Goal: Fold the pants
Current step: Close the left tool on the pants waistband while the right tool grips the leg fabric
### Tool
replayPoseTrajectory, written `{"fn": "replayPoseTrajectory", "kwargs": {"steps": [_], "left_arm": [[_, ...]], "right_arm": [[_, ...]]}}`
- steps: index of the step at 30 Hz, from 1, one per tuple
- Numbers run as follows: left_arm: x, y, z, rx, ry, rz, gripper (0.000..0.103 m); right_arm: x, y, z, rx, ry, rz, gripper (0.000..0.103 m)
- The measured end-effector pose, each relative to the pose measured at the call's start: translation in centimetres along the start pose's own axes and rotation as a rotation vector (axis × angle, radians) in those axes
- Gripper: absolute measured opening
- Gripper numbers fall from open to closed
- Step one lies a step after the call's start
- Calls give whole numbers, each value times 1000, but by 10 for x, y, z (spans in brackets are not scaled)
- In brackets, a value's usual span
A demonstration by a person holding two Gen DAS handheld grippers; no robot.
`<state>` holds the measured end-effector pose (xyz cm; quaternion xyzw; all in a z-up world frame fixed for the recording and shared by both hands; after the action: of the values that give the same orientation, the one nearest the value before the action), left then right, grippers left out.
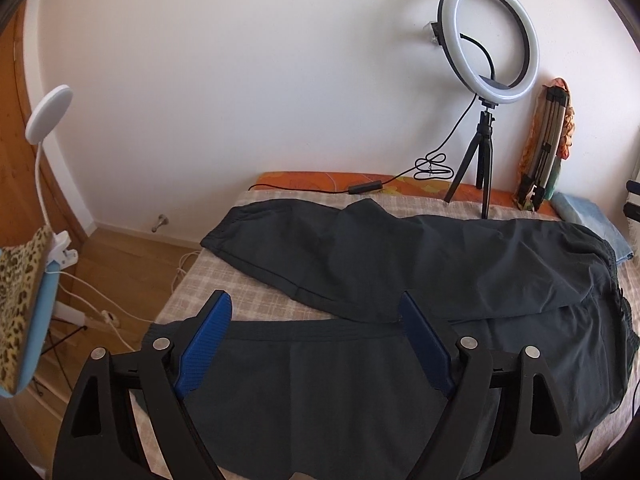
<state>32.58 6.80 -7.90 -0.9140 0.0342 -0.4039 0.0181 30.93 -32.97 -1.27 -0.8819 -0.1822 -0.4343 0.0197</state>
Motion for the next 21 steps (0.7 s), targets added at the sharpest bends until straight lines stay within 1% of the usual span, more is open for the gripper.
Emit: {"fn": "replayPoseTrajectory", "kwargs": {"steps": [1,4,5,6,8,10,11,14,18,21], "left_arm": [[3,-1,11,-1,-13,-3,85],[13,-3,39,0,-38,-8,85],[17,-4,48,9,-44,-9,83],[20,-5,59,13,-53,-10,82],[25,-3,79,10,-75,-7,80],[29,-3,98,16,-97,-5,77],[32,-2,107,17,-108,-1,75],[41,-6,129,22,-123,-1,73],[60,-23,161,44,-155,-33,73],[76,-33,186,19,-188,-103,73]], "right_arm": [[2,-1,16,15,-18,-19,101],[2,-3,68,52,-85,-78,93],[-1,-4,85,62,-112,-104,87],[-5,-6,103,66,-145,-135,84],[-14,-6,139,63,-193,-192,81],[-22,-5,170,75,-232,-220,81],[-26,-4,183,84,-251,-222,81],[-34,1,217,119,-292,-197,81],[-39,8,244,161,-315,-175,81],[-43,8,255,193,-325,-169,82]]}}
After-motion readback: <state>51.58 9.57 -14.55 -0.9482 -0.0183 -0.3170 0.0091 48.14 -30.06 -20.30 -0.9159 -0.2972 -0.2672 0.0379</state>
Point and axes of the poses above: each gripper's, at about its wrist camera, not at the fingertips, and z roughly the way its jaws point, y to its right, x to its top, the point moved 10 cm from there along z, roughly the way its jaws point, and after that the axes turned 2 degrees about x, right-handed, at the moved point
